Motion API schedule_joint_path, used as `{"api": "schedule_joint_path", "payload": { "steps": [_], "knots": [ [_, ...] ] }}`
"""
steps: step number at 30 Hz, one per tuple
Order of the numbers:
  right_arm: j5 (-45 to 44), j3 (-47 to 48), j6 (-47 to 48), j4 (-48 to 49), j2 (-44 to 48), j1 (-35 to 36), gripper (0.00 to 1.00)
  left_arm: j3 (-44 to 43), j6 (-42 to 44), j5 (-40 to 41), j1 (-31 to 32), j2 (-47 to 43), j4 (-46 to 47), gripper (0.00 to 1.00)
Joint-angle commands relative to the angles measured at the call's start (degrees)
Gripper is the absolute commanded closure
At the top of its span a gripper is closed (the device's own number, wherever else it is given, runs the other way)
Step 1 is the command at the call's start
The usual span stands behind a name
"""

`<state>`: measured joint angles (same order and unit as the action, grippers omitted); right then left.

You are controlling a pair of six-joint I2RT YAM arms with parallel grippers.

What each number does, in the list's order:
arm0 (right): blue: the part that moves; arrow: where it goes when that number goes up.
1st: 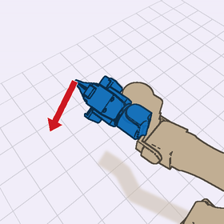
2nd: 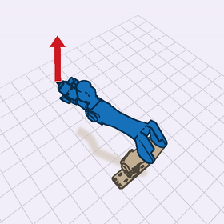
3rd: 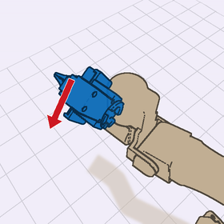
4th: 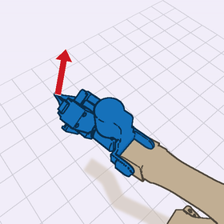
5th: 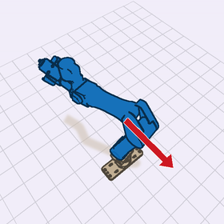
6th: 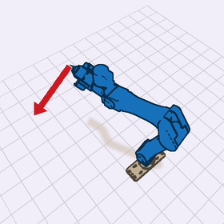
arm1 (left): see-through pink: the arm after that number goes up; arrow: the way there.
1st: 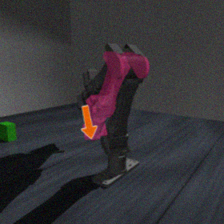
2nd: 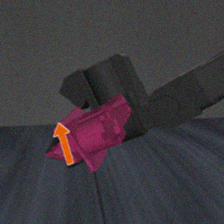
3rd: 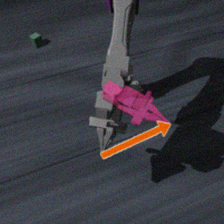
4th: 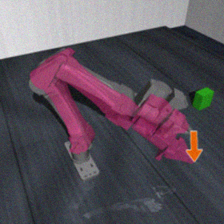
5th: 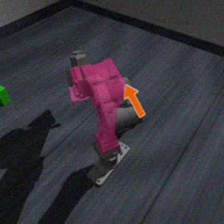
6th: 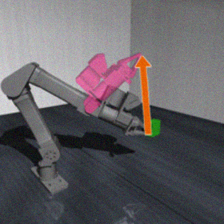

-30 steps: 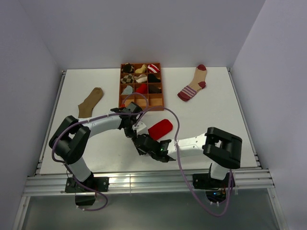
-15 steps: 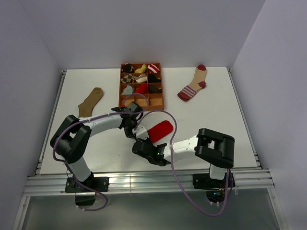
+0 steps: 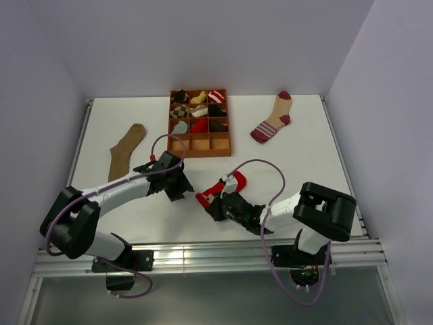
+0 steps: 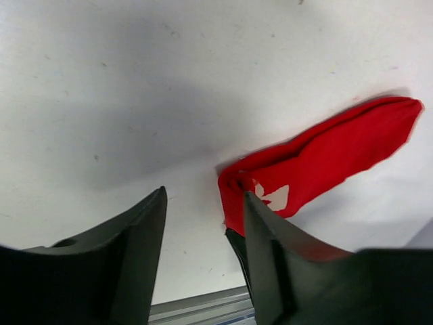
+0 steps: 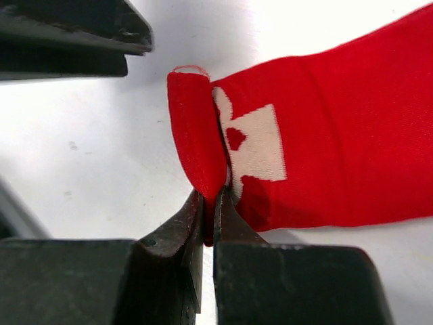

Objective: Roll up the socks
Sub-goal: Roll the sock at the center of the board.

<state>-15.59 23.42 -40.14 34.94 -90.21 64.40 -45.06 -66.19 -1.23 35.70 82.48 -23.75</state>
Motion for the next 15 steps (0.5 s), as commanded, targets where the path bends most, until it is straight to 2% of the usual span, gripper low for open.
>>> {"api": "schedule_joint_path", "payload": {
  "steps": [1, 6, 11, 15],
  "knots": [
    [12.68, -5.83, -4.94, 3.81, -2.07, -4.8, 1.0, 3.21, -2.54, -0.08, -0.02, -3.81, 8.79, 0.45],
    [21.65, -8.74, -9.94, 13.98, -5.84, -9.55, 1.0, 9.54, -0.87, -3.59, 0.16, -7.24, 19.59, 0.45],
    [28.77, -11.9, -14.35, 27.08, -12.96, -13.07, 1.0, 12.89, -0.08, -4.92, 0.68, -7.51, 22.69, 0.44],
    [30.27, -12.26, -16.28, 30.1, -16.39, -14.56, 1.0, 13.94, 0.19, -5.36, 1.38, -5.23, 24.87, 0.45]
  ]
}}
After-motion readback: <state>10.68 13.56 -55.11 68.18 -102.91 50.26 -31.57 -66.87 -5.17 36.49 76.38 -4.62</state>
